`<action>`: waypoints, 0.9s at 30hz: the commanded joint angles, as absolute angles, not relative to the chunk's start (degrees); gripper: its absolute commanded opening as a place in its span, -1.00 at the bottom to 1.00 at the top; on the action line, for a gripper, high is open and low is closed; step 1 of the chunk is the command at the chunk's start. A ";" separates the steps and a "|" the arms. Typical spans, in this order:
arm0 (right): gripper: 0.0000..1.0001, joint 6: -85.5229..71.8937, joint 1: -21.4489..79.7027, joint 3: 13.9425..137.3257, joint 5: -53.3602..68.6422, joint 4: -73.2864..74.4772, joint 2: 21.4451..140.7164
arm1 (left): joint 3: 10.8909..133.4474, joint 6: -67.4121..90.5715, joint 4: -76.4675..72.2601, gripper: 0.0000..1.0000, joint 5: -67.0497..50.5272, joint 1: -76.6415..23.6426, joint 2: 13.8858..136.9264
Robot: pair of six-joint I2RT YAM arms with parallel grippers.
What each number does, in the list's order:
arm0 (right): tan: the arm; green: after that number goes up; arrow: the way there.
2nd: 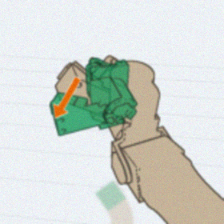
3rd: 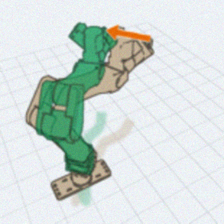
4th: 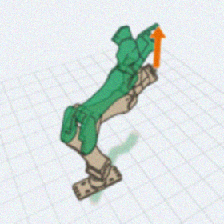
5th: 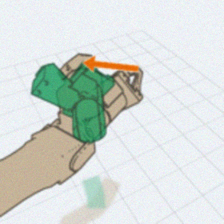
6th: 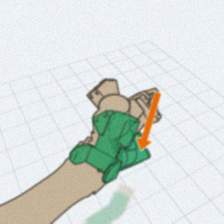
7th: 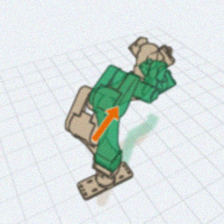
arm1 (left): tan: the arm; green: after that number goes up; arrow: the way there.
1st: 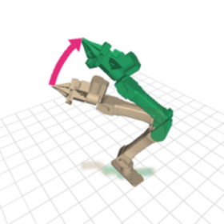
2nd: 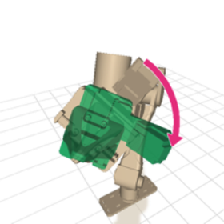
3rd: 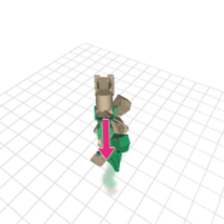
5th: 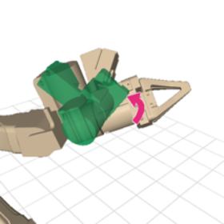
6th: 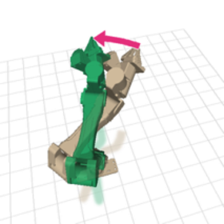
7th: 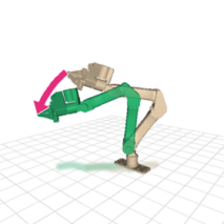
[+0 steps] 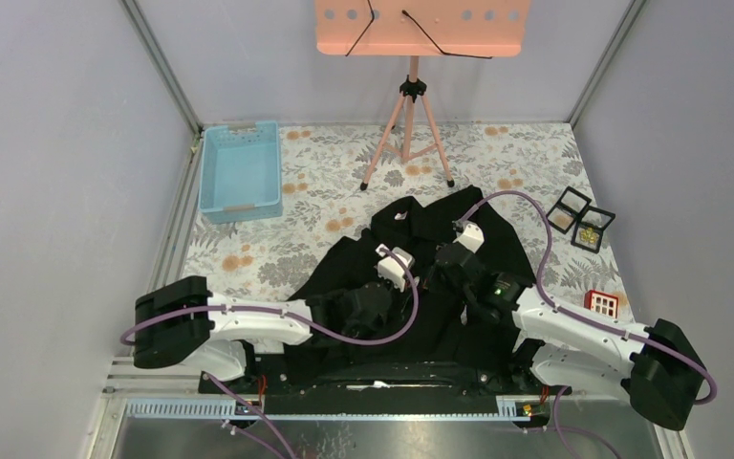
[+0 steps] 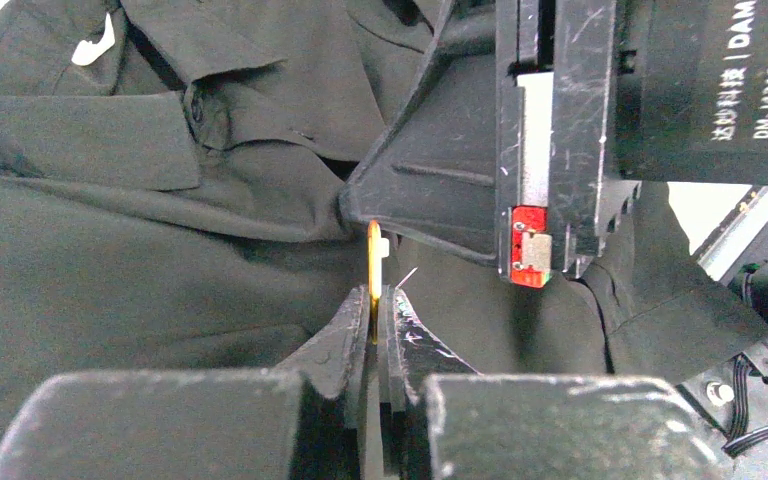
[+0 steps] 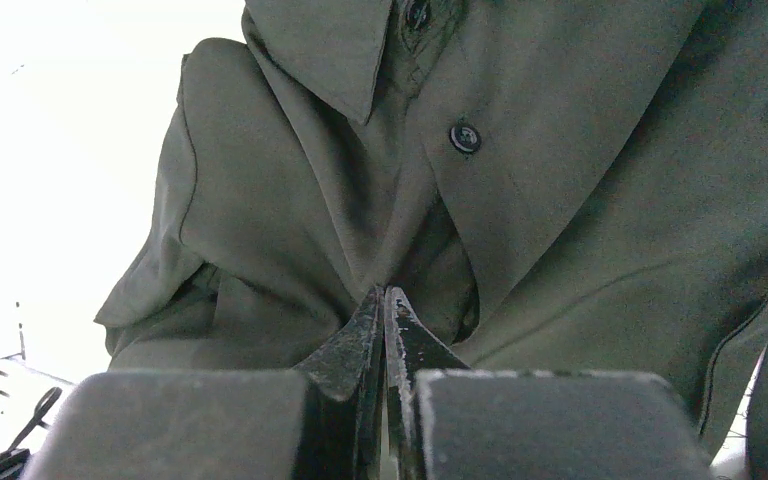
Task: Pin the brooch onto the clothing
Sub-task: Pin the brooch to the clothes.
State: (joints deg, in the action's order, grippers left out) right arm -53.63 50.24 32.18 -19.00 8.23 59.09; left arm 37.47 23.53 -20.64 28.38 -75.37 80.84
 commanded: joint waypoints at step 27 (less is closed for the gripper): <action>-0.17 -54.07 50.10 26.68 -13.67 14.14 51.23 | 32.50 13.94 -29.66 -1.00 26.16 -73.92 77.56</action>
